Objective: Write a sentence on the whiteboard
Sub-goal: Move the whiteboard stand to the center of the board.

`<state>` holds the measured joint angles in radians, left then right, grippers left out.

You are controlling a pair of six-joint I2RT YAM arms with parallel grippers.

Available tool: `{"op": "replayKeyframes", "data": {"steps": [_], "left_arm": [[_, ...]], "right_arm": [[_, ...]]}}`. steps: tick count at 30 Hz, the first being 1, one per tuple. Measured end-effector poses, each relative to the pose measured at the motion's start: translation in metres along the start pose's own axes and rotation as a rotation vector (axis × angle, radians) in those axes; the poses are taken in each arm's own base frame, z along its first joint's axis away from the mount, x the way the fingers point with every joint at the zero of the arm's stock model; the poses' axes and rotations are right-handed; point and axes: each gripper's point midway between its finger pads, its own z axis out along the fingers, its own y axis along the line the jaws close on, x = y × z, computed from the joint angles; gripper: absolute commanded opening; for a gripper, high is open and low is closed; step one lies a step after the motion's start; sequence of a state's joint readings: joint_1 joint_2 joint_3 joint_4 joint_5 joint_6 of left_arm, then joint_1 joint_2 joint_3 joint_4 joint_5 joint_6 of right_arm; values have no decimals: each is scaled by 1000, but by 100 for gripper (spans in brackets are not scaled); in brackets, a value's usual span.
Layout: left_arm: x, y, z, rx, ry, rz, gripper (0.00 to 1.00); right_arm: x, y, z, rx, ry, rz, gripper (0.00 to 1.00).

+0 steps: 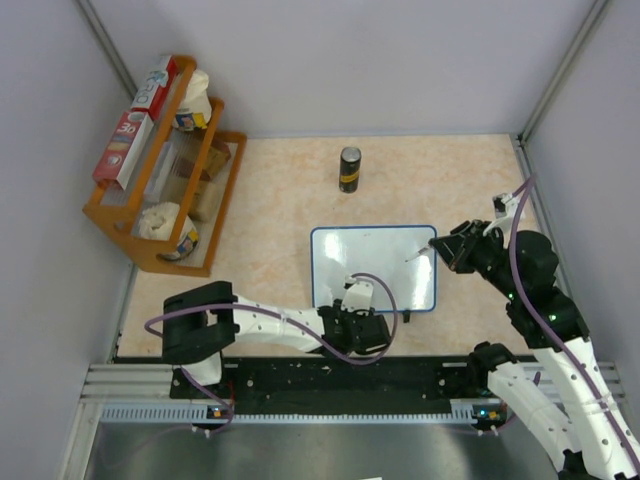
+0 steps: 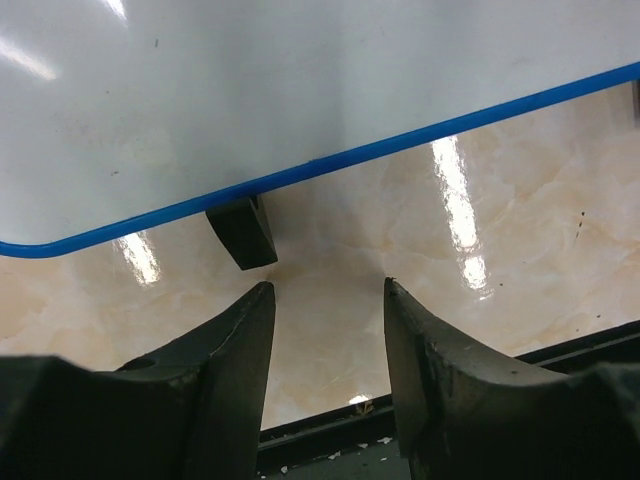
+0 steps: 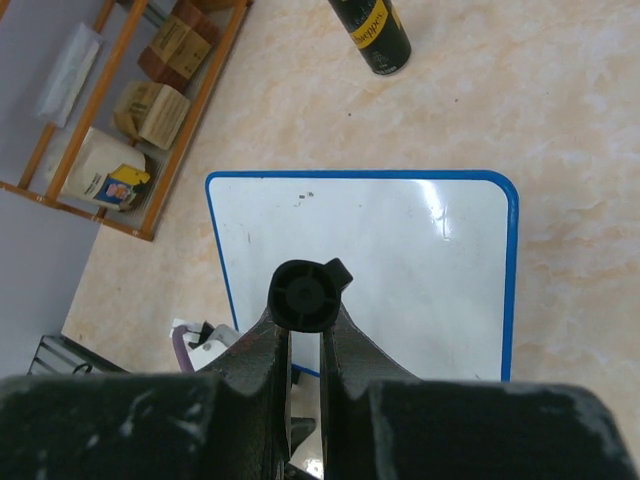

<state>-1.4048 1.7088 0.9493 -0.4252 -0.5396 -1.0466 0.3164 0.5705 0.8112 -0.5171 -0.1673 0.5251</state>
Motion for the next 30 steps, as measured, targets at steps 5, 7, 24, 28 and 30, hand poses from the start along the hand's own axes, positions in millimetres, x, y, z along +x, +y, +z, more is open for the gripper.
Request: {"op": "replayKeyframes", "data": {"steps": [5, 7, 24, 28, 30], "left_arm": [[4, -4, -3, 15, 0, 25, 55], [5, -5, -4, 28, -2, 36, 57], [-56, -1, -119, 375, -155, -16, 89], [-77, 7, -148, 448, -230, -64, 97], [-85, 13, -161, 473, -264, -91, 99]], "right_arm": [[0, 0, 0, 0, 1, 0, 0], [0, 0, 0, -1, 1, 0, 0], [7, 15, -17, -87, 4, -2, 0], [20, 18, -28, -121, 28, 6, 0], [27, 19, -35, -138, 40, 9, 0]]}}
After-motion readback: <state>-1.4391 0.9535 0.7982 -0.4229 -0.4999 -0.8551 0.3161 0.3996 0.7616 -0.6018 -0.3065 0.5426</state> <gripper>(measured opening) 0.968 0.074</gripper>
